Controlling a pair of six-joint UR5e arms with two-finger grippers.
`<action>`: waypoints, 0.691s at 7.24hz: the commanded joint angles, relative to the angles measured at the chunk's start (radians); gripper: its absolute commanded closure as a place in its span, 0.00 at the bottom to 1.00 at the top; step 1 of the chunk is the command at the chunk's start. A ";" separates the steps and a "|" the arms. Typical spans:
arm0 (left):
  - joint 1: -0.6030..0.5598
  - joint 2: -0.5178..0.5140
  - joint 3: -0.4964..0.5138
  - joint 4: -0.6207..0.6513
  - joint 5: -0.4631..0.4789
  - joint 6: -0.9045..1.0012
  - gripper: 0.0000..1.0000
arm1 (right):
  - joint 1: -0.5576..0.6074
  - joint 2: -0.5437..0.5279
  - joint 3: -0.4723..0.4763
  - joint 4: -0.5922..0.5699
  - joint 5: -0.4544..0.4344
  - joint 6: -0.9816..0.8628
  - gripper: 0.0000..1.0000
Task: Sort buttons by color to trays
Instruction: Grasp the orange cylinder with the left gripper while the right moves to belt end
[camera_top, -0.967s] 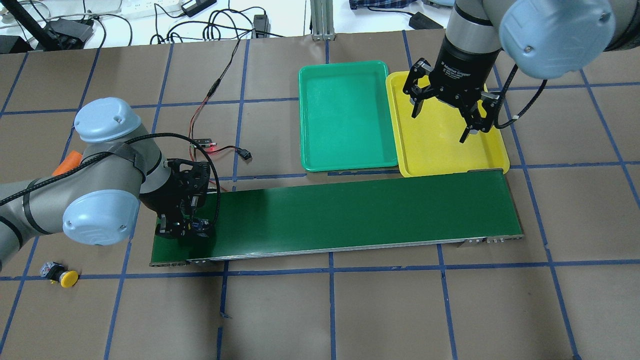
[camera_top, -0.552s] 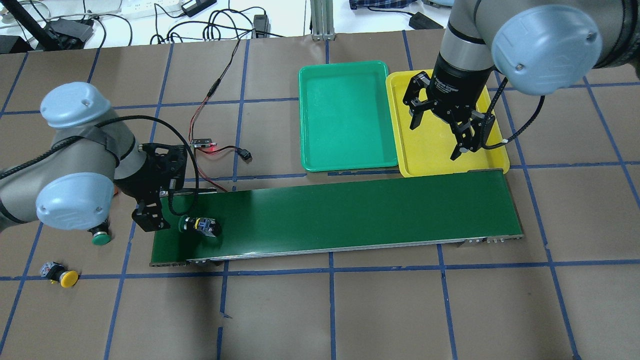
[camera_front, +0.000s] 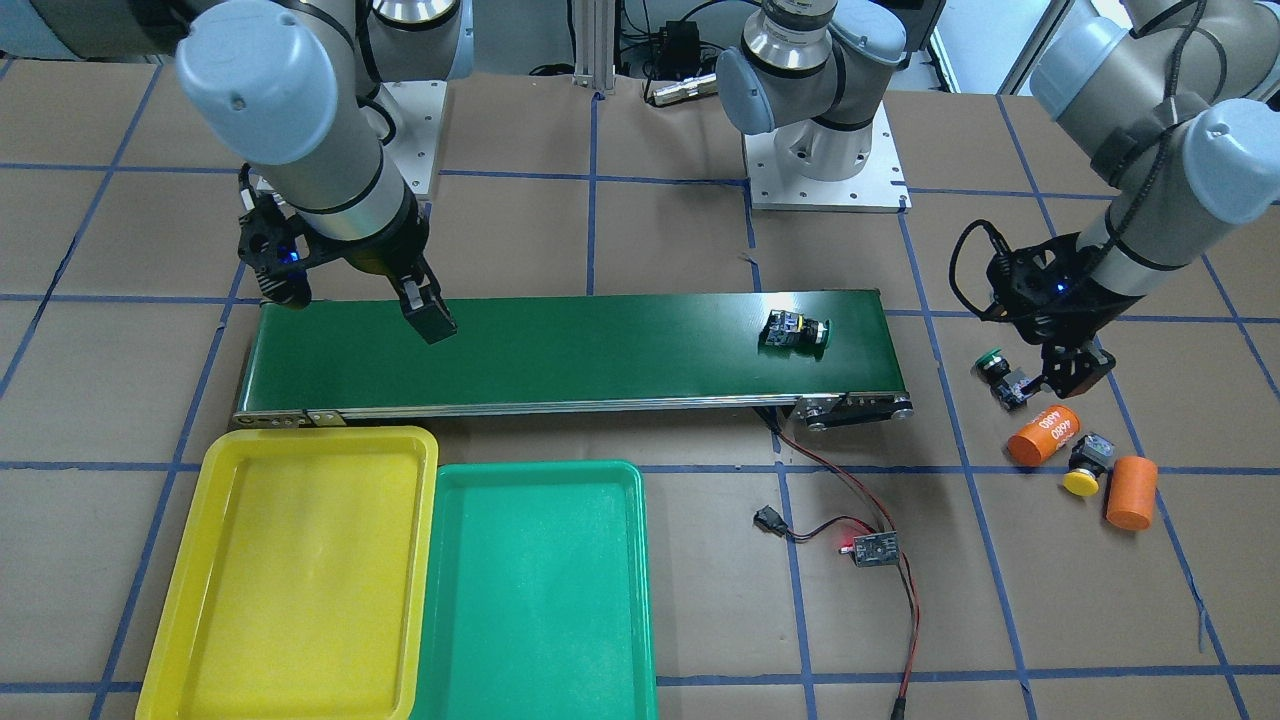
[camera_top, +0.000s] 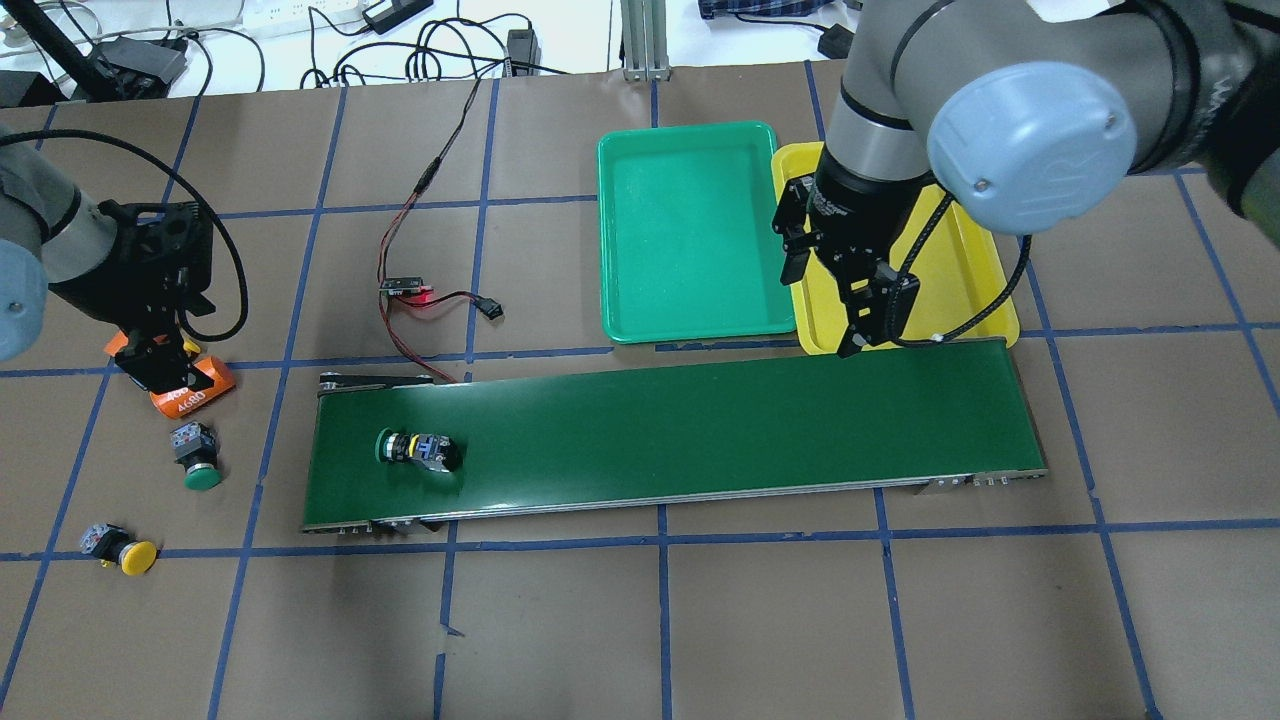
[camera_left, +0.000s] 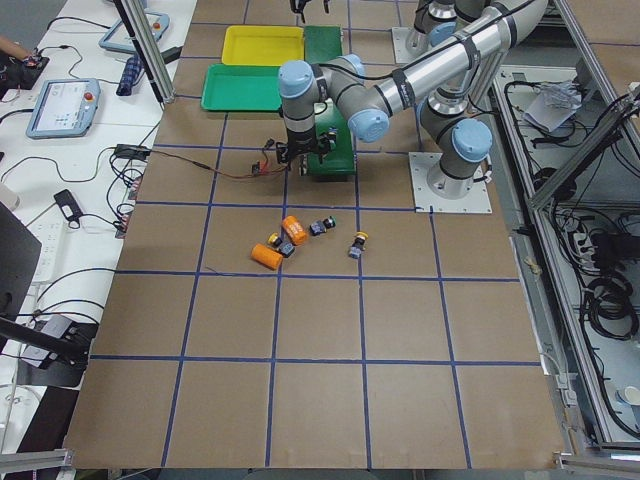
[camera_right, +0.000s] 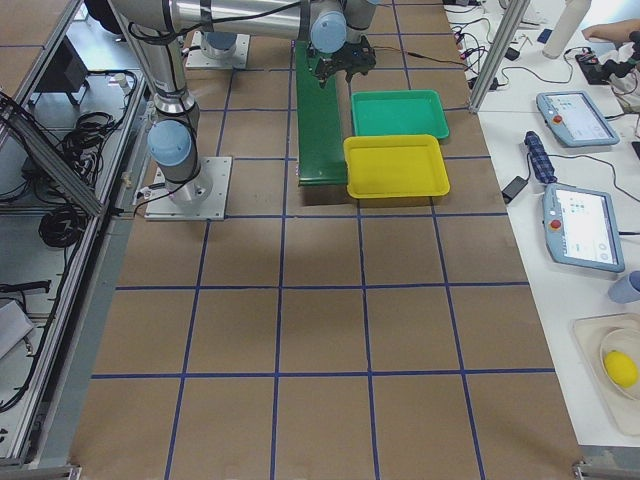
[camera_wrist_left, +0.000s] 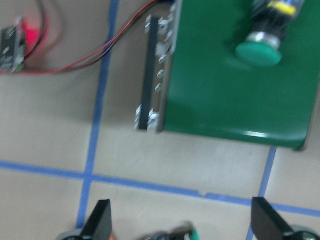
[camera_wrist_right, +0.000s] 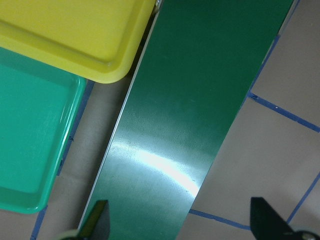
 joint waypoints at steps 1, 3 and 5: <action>0.016 -0.085 0.028 0.128 0.009 -0.009 0.03 | 0.039 -0.001 0.030 -0.041 -0.005 0.088 0.00; 0.033 -0.174 0.014 0.224 0.006 0.003 0.04 | 0.043 0.001 0.041 -0.042 -0.069 0.087 0.00; 0.100 -0.257 -0.001 0.281 0.008 0.042 0.06 | 0.045 0.013 0.043 -0.085 -0.100 0.090 0.00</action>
